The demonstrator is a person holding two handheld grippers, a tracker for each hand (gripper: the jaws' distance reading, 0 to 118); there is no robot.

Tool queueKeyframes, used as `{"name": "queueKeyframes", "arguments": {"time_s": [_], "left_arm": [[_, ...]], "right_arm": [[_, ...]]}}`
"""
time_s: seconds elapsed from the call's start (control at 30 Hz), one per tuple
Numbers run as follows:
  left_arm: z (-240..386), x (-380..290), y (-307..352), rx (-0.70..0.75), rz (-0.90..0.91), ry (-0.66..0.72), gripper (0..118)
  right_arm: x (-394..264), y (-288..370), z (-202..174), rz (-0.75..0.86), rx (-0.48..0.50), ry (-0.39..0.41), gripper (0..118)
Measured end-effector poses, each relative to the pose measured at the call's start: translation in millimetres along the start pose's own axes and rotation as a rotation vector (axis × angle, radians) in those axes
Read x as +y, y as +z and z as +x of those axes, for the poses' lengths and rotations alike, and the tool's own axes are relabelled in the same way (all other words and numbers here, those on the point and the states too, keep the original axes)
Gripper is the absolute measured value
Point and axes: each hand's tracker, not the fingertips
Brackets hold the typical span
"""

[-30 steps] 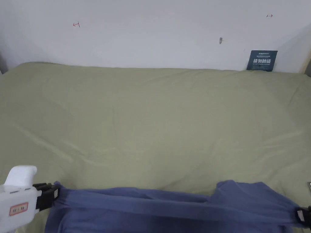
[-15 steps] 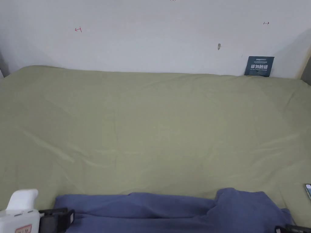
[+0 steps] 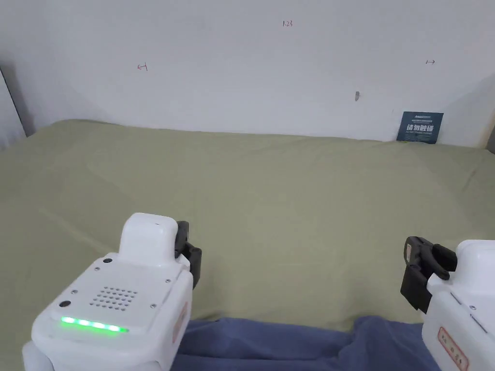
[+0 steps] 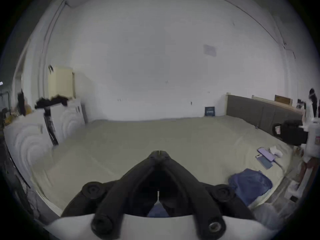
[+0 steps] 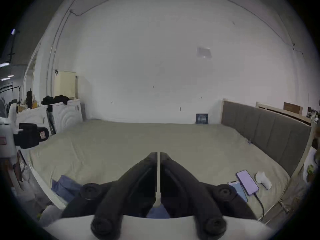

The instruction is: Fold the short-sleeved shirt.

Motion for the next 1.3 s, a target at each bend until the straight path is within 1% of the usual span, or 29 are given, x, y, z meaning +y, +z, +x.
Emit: {"name": "queueKeyframes", "arguments": {"time_s": [0.03, 0.1, 0.17, 0.23, 0.3, 0.37, 0.47, 0.53, 0.6, 0.63, 0.67, 0.77, 0.8, 0.83, 0.87, 0.9, 0.93, 0.97, 1.0, 1.1, 1.2, 1.27, 1.3], "left_arm": [[1.6, 0.6, 4.4, 0.020, 0.037, -0.037, 0], [-4.4, 7.8, 11.9, 0.009, 0.063, -0.053, 0], [-6.0, 10.2, 13.1, 0.015, 0.070, -0.046, 0], [-14.5, 15.3, 14.4, 0.036, 0.087, -0.039, 0], [-28.7, 16.6, 13.5, 0.033, 0.062, 0.013, 0], [-54.9, 15.1, 6.3, -0.005, -0.016, 0.087, 0], [-112.5, -6.4, -16.0, -0.091, -0.267, 0.282, 0], [-155.3, -35.2, -37.9, -0.160, -0.434, 0.384, 0], [-194.0, -70.6, -58.8, -0.189, -0.576, 0.465, 0], [-208.4, -85.5, -67.3, -0.181, -0.622, 0.511, 0], [-217.0, -101.0, -74.0, -0.213, -0.705, 0.553, 0], [-240.6, -138.1, -93.9, -0.289, -0.769, 0.661, 0], [-240.9, -145.0, -98.1, -0.317, -0.793, 0.673, 0], [-242.2, -150.6, -102.5, -0.321, -0.804, 0.669, 0], [-243.7, -155.7, -105.9, -0.305, -0.800, 0.696, 0], [-246.0, -160.5, -110.6, -0.336, -0.787, 0.723, 3], [-247.5, -162.2, -112.2, -0.380, -0.785, 0.746, 26], [-248.8, -165.6, -116.1, -0.403, -0.793, 0.764, 85], [-247.3, -168.8, -120.9, -0.396, -0.803, 0.754, 117], [-252.1, -175.8, -131.0, -0.434, -0.809, 0.763, 118], [-246.6, -187.4, -141.9, -0.528, -0.859, 0.865, 118], [-240.0, -189.7, -146.8, -0.584, -0.844, 0.885, 118], [-236.9, -189.7, -149.1, -0.583, -0.845, 0.888, 118]], "right_arm": [[0.7, 4.7, -4.4, 0.026, -0.025, 0.019, 6], [0.6, 6.5, -6.6, 0.041, -0.031, 0.027, 6], [2.7, 9.6, -11.5, 0.051, -0.037, 0.047, 6], [4.2, 10.5, -12.1, 0.061, -0.038, 0.043, 6], [6.2, 13.6, -16.0, 0.070, -0.037, 0.043, 6], [5.6, 14.2, -16.4, 0.070, -0.039, 0.049, 6], [0.7, 16.7, -18.5, 0.051, -0.028, 0.049, 6], [-4.7, 15.9, -17.5, 0.026, -0.025, 0.048, 6], [-9.5, 16.1, -19.6, -0.008, -0.020, 0.055, 6], [-12.3, 15.7, -19.3, -0.019, -0.020, 0.058, 6], [-15.7, 15.1, -18.4, -0.028, -0.018, 0.054, 6], [-24.4, 11.2, -19.8, -0.059, -0.031, 0.038, 6], [-27.0, 8.7, -19.4, -0.076, -0.033, 0.036, 6], [-28.6, 6.7, -20.3, -0.090, -0.034, 0.034, 6], [-30.8, 4.6, -20.7, -0.102, -0.038, 0.030, 6], [-32.5, 2.3, -20.3, -0.118, -0.032, 0.028, 6], [-33.7, 0.7, -20.8, -0.129, -0.036, 0.031, 6], [-35.0, -0.7, -21.8, -0.135, -0.040, 0.031, 6], [-36.1, -2.7, -22.4, -0.142, -0.042, 0.033, 6], [-38.7, -7.6, -23.8, -0.158, -0.046, 0.031, 6], [-40.9, -12.7, -25.8, -0.177, -0.044, 0.019, 6], [-42.2, -14.3, -26.5, -0.184, -0.042, 0.013, 6], [-42.4, -14.6, -26.5, -0.188, -0.038, 0.010, 6]]}}
